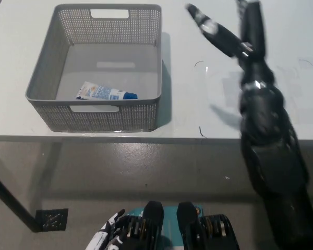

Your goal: Use the right hand to pick up a shampoo and place it into a container on the left side

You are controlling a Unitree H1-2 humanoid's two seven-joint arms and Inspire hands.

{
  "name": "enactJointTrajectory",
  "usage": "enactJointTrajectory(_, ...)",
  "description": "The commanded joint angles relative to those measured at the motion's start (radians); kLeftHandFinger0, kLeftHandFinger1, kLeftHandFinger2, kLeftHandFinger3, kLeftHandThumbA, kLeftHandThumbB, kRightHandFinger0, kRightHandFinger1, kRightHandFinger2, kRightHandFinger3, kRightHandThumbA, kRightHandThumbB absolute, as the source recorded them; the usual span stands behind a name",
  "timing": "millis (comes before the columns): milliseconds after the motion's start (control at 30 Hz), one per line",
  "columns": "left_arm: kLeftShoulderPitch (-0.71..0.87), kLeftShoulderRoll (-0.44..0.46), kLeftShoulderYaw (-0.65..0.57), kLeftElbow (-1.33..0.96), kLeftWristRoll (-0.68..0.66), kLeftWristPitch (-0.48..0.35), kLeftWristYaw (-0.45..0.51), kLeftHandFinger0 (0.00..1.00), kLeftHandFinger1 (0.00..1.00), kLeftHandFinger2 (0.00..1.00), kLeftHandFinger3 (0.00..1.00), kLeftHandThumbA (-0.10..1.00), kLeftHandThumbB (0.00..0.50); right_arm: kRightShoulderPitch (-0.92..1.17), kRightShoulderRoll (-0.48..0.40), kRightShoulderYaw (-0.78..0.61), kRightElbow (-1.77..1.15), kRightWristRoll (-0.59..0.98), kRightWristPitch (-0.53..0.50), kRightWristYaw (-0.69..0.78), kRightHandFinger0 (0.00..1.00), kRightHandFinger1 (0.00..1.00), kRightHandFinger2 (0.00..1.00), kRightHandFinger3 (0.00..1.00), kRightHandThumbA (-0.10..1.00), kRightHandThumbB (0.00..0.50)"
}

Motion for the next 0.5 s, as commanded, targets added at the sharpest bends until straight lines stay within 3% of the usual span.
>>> enactJointTrajectory(0, 0.004, 0.014, 0.022, -0.018, 0.007, -0.014, 0.019, 1.00, 1.00, 1.00, 1.00, 0.98, 0.214, 0.289, -0.095, -0.083, -0.466, 0.179, 0.050, 0.102, 1.00, 1.00, 1.00, 1.00, 0.86, 0.318)
enactJointTrajectory(67, 0.004, 0.012, 0.023, -0.014, 0.019, -0.019, 0.029, 1.00, 1.00, 1.00, 1.00, 1.00, 0.234, 0.377, -0.105, -0.085, -0.485, 0.218, 0.007, 0.115, 1.00, 1.00, 1.00, 1.00, 0.83, 0.287)
enactJointTrajectory(167, -0.004, 0.013, 0.028, -0.009, 0.009, -0.025, 0.027, 1.00, 1.00, 1.00, 1.00, 1.00, 0.279, 0.518, -0.102, -0.084, -0.496, 0.221, -0.045, 0.106, 1.00, 1.00, 1.00, 1.00, 0.87, 0.304)
enactJointTrajectory(233, -0.009, 0.016, 0.032, -0.002, 0.000, -0.041, 0.024, 1.00, 1.00, 1.00, 1.00, 1.00, 0.265, 0.594, -0.086, -0.079, -0.491, 0.225, -0.057, 0.103, 1.00, 1.00, 1.00, 1.00, 0.90, 0.332)
enactJointTrajectory(300, -0.011, 0.015, 0.036, 0.002, -0.008, -0.046, 0.021, 1.00, 1.00, 1.00, 1.00, 1.00, 0.287, 0.666, -0.082, -0.068, -0.472, 0.225, -0.088, 0.114, 1.00, 1.00, 1.00, 1.00, 0.91, 0.318)
enactJointTrajectory(400, -0.009, 0.006, 0.045, 0.007, -0.017, -0.063, 0.021, 1.00, 1.00, 1.00, 1.00, 1.00, 0.284, 0.747, -0.080, -0.053, -0.405, 0.253, -0.152, 0.151, 1.00, 1.00, 1.00, 1.00, 0.90, 0.306)
enactJointTrajectory(467, -0.008, -0.002, 0.054, 0.012, -0.036, -0.082, 0.016, 1.00, 1.00, 1.00, 1.00, 1.00, 0.272, 0.789, -0.081, -0.040, -0.352, 0.239, -0.184, 0.169, 1.00, 1.00, 1.00, 1.00, 0.94, 0.299)
